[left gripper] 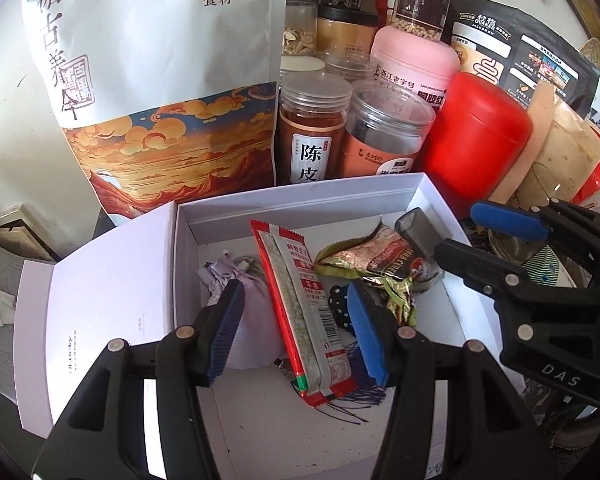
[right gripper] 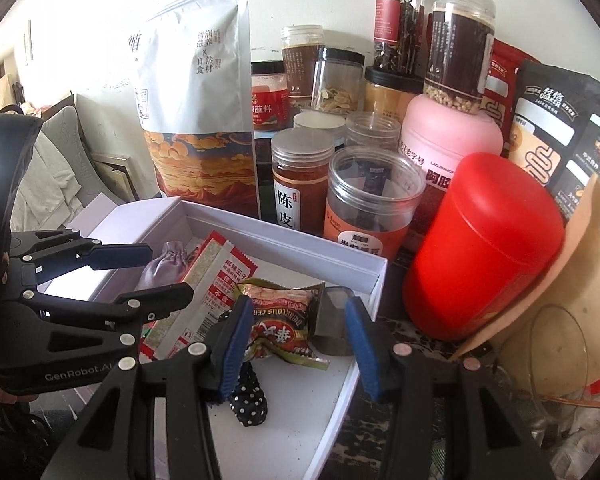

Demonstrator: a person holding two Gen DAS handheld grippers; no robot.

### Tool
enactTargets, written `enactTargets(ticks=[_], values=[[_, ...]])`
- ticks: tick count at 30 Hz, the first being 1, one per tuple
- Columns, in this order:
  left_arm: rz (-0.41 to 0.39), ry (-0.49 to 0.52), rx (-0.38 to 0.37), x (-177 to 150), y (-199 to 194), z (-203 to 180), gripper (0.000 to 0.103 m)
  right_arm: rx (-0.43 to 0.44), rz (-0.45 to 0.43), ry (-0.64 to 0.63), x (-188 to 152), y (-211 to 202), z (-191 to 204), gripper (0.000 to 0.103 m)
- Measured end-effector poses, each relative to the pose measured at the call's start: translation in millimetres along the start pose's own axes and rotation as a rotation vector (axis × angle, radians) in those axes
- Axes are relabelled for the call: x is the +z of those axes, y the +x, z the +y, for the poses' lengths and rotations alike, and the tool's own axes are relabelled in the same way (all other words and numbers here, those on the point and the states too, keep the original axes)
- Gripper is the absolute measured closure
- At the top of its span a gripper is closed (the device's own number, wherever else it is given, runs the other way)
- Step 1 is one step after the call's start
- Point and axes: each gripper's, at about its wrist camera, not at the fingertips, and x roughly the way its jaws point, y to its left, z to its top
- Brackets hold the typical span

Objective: Organize objects
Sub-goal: 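Lower the snack stick packet into the box and open the left tool, then withdraw both tools from the box toward the black scrunchie and white packet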

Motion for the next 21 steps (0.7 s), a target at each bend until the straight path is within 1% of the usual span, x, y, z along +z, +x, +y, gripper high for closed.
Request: enactTargets(ticks=[10, 18, 21], values=[[-0.038, -0.004, 0.039, 4.2, -48.3, -5.0, 0.051, -0.008, -0.032, 0.005, -1.4, -41.6, 2.4, 0.055], [-0.057, -0.001, 0.060, -5.3, -88.8, -16.1, 0.050, -0.015, -0.064, -0.006, -9.3, -80.3, 12.3, 0.055], [-0.075, 0.003, 0.066, -11.4, -108.0, -20.8, 0.050, -0.018, -0.081, -0.008, -13.7, -95.4, 16.3, 0.055]])
